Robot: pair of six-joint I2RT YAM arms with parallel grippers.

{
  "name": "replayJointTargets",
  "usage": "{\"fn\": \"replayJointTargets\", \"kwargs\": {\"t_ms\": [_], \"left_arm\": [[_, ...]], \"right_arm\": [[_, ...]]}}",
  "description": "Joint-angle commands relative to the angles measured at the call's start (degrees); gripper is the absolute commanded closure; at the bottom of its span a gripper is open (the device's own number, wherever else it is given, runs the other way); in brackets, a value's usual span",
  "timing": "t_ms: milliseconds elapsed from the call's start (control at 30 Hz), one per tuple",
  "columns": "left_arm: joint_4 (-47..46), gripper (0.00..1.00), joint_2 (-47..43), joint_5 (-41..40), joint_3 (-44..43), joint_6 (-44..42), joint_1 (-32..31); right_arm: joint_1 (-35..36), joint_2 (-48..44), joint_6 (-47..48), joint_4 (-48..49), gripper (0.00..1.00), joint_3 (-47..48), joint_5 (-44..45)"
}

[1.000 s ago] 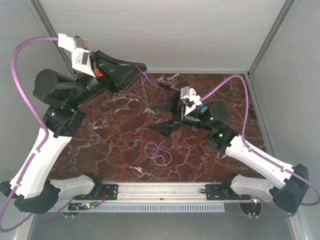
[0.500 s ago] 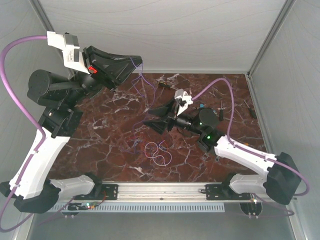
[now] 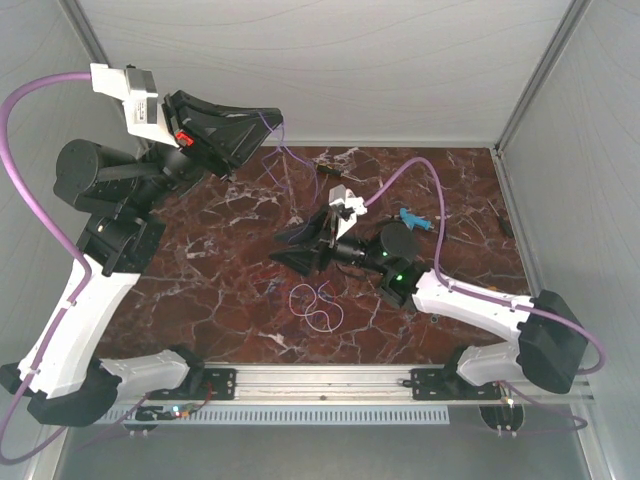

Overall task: Zip-tie the wires
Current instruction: Straighten the cable at the center of the board.

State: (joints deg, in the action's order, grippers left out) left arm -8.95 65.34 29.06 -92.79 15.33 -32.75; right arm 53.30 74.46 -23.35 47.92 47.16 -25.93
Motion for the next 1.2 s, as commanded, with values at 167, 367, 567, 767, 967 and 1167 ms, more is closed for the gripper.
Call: {"fn": "replayJointTargets", "kwargs": {"t_ms": [167,367,567,767,967,1167], "left_arm": [[-0.59,1.00,-1.51,-2.24,-2.97,-3.13,-0.21],[4.95,1.00,-3.18,-8.09,-2.70,-8.29,-0.15],[15.66,1.00,-6.55,-19.36,2.10,-14.71,-0.21],[24.22,1.00,-14.61,-31.28,19.52,-13.68,-0.21],[31.75,1.00,-19.30,-33.89,34.26,-5.74,-0.21],[38.03,1.00,-17.01,-37.09,42.91,-1.02,-0.20]], "right_arm": [[0.45,-0.54,2.04,0.54,1.00,1.25,3.43],[0.48,-6.43,4.11,-7.18,1.00,-1.42,7.40],[0.48,-13.09,5.44,-34.56,1.00,4.35,18.05],[0.16,-14.64,1.16,-67.72,1.00,13.07,28.57],[-0.13,-13.87,-3.60,-89.67,1.00,16.48,30.17],[-1.27,-10.94,-7.36,-100.18,1.00,15.37,28.25]]}}
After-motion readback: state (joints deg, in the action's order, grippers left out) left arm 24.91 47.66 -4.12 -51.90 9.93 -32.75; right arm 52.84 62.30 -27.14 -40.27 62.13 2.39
